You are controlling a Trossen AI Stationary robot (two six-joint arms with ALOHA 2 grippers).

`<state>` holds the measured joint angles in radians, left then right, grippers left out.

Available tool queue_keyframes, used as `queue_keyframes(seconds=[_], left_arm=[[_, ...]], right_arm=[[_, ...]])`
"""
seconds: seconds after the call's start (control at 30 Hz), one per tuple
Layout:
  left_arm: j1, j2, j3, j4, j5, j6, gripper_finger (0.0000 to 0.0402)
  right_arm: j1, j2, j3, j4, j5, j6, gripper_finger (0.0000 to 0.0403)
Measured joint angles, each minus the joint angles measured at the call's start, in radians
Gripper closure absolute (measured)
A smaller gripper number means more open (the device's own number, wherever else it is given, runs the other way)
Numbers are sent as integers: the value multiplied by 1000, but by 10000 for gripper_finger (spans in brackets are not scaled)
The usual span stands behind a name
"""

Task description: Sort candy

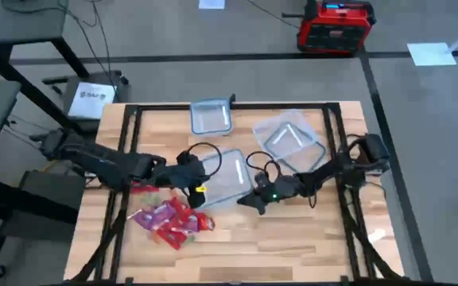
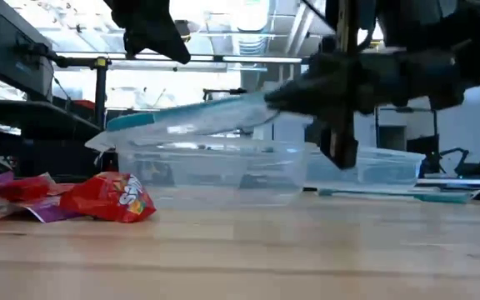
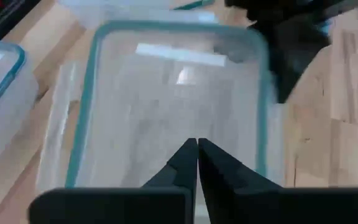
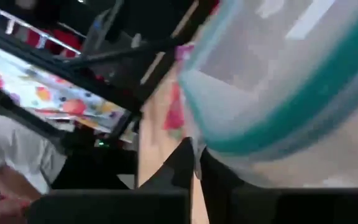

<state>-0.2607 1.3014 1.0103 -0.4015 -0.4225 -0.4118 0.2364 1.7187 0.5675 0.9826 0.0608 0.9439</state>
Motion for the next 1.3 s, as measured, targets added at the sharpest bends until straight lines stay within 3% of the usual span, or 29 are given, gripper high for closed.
queue_keyframes(seconds=[0.17, 0.3, 0.47, 0.63, 0.77, 0.97, 1.3], left_arm=[[-2, 0, 8, -8, 0, -9, 402], [-18, 0, 52, -24, 1, -9, 402], [-26, 0, 143, -95, 0, 44, 402], [-31, 0, 236, -239, -6, 76, 402], [-34, 0, 298, -407, -47, 62, 402], [-64, -60, 324, -484, -175, 28, 402], [-66, -219, 325, -507, -195, 6, 402]], right_arm=[[6, -125, 62, -111, -1, -90, 402], [14, -228, 186, -395, 0, -252, 402], [4, -272, 370, -814, 87, -467, 403], [-46, -274, 495, -959, 122, -668, 403], [-75, -221, 561, -967, 241, -825, 403], [-103, -33, 737, -1003, 244, -1057, 403], [-131, 313, 997, -1090, 248, -1843, 403]])
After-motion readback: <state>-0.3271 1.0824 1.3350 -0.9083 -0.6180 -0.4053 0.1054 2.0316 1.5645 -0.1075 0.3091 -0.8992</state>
